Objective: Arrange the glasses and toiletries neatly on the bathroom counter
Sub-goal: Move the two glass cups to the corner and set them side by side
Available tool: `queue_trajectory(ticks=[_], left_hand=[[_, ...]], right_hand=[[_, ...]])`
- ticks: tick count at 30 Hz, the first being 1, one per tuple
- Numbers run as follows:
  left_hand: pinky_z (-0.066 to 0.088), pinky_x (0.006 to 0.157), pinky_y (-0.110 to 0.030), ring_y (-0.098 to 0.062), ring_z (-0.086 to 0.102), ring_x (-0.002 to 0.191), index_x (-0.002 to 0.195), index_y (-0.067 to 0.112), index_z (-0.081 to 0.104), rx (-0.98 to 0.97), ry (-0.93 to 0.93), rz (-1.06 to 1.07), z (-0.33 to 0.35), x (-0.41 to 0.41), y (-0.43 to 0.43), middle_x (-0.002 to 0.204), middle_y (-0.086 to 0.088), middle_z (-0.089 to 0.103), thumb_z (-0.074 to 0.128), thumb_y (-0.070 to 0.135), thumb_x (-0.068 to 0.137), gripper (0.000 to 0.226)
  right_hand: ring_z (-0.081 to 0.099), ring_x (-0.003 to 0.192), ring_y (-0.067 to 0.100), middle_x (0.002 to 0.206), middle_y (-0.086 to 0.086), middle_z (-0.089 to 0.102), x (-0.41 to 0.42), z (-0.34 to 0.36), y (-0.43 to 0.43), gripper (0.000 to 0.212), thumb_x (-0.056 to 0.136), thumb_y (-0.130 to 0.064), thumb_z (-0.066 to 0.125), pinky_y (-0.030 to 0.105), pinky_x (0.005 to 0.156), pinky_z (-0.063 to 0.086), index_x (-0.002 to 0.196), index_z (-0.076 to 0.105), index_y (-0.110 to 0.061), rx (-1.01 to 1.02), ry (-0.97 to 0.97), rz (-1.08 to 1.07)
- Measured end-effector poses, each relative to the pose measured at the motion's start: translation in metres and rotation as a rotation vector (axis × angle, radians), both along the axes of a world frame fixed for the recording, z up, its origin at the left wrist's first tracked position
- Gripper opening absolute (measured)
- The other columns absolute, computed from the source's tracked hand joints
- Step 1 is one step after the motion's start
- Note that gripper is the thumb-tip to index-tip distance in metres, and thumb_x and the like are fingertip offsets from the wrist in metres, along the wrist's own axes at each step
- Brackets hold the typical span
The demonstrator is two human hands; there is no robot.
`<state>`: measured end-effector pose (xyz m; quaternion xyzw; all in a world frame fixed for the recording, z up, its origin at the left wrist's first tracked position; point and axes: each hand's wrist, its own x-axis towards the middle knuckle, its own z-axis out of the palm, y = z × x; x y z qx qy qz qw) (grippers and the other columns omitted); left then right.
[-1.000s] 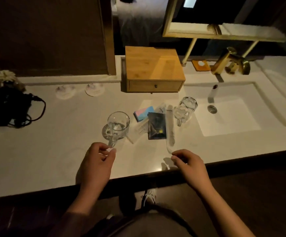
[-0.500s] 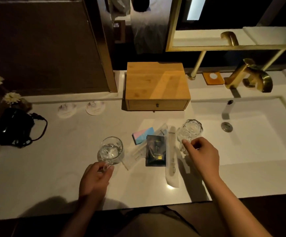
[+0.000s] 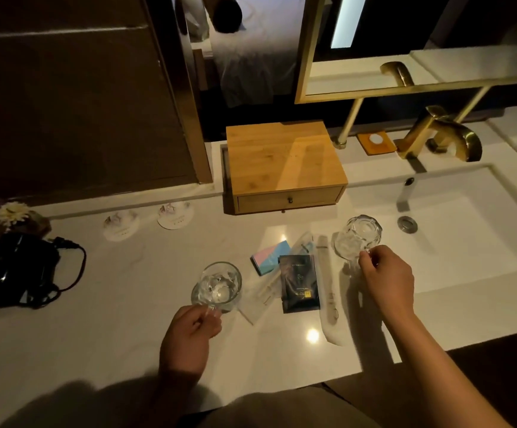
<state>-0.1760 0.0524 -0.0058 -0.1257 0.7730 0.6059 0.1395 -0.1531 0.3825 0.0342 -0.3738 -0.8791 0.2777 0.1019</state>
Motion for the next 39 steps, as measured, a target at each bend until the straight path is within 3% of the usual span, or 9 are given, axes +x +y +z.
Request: queue_trajectory(ticks=[3,6,8,14,19,22,26,35,39], left_hand=[[0.055,0.093,-0.055,-0.028,0.074,0.083,0.072,0.023,0.073,0.025,0.007,0.003,0.002,-0.006,-0.003,0.085,0.005,0.068,0.067,0.010,0.089,0.022],[0.058,0.089,-0.047,-0.024,0.074,0.080,0.072,0.017,0.073,0.068,0.053,0.023,0.010,-0.011,-0.003,0.093,-0.003,0.066,0.065,0.004,0.089,0.023],[0.059,0.086,-0.043,-0.026,0.074,0.083,0.078,0.007,0.071,0.124,0.071,0.058,0.013,-0.015,-0.006,0.098,-0.007,0.065,0.063,0.001,0.090,0.015],[0.058,0.088,-0.047,-0.026,0.075,0.086,0.091,0.001,0.067,0.148,0.034,0.164,0.010,-0.022,-0.020,0.103,-0.017,0.067,0.064,0.004,0.090,0.004],[0.056,0.091,-0.050,-0.021,0.076,0.083,0.098,0.001,0.068,0.174,-0.020,0.246,0.002,-0.025,-0.032,0.109,-0.021,0.070,0.065,0.001,0.088,0.011],[0.056,0.093,-0.052,-0.031,0.073,0.094,0.099,-0.003,0.067,0.214,-0.036,0.299,0.001,-0.027,-0.036,0.106,-0.024,0.070,0.065,-0.002,0.087,0.012],[0.056,0.092,-0.051,-0.025,0.075,0.086,0.093,0.003,0.070,0.228,-0.054,0.321,-0.002,-0.026,-0.044,0.097,-0.017,0.073,0.066,0.000,0.087,0.008],[0.055,0.091,-0.056,-0.036,0.072,0.091,0.088,0.005,0.069,0.234,-0.065,0.376,-0.004,-0.026,-0.055,0.094,-0.017,0.071,0.061,-0.005,0.089,0.013],[0.054,0.091,-0.058,-0.022,0.076,0.075,0.087,0.009,0.069,0.246,-0.082,0.390,-0.005,-0.026,-0.057,0.086,-0.010,0.073,0.063,-0.004,0.088,0.015]], right_hand=[[0.060,0.064,0.023,0.070,0.011,0.065,-0.001,0.004,0.009,0.026,0.095,-0.021,0.049,0.028,0.054,0.038,0.076,0.060,-0.007,-0.074,0.074,-0.064],[0.070,0.067,0.027,0.072,0.010,0.068,-0.001,0.015,0.016,0.025,0.094,-0.020,0.048,0.036,0.064,0.052,0.078,0.062,-0.008,-0.259,0.216,-0.169],[0.072,0.065,0.031,0.075,0.013,0.069,0.000,0.029,0.011,0.023,0.095,-0.013,0.049,0.043,0.071,0.060,0.080,0.064,-0.005,-0.551,0.356,-0.232],[0.069,0.058,0.015,0.066,0.011,0.067,-0.012,0.056,-0.036,0.016,0.093,-0.007,0.055,0.024,0.057,0.062,0.085,0.064,0.002,-1.494,0.434,-0.375],[0.072,0.060,0.019,0.071,0.017,0.069,-0.031,0.036,-0.080,0.012,0.090,-0.004,0.058,0.026,0.048,0.060,0.097,0.063,0.005,-1.844,0.295,-0.386],[0.071,0.056,0.020,0.068,0.016,0.067,-0.042,0.022,-0.105,0.012,0.091,-0.001,0.056,0.028,0.046,0.060,0.098,0.062,0.007,-1.918,0.219,-0.347],[0.069,0.058,0.020,0.077,0.016,0.062,-0.051,0.014,-0.129,0.017,0.080,0.001,0.061,0.029,0.050,0.062,0.096,0.062,0.007,-1.959,0.120,-0.244],[0.067,0.058,0.020,0.076,0.014,0.054,-0.069,-0.004,-0.154,0.010,0.090,0.004,0.056,0.032,0.056,0.064,0.100,0.054,0.002,-1.955,0.002,-0.219],[0.063,0.057,0.018,0.072,0.010,0.048,-0.073,-0.011,-0.157,0.008,0.092,0.003,0.054,0.037,0.069,0.060,0.098,0.051,-0.001,-2.046,-0.028,-0.256]])
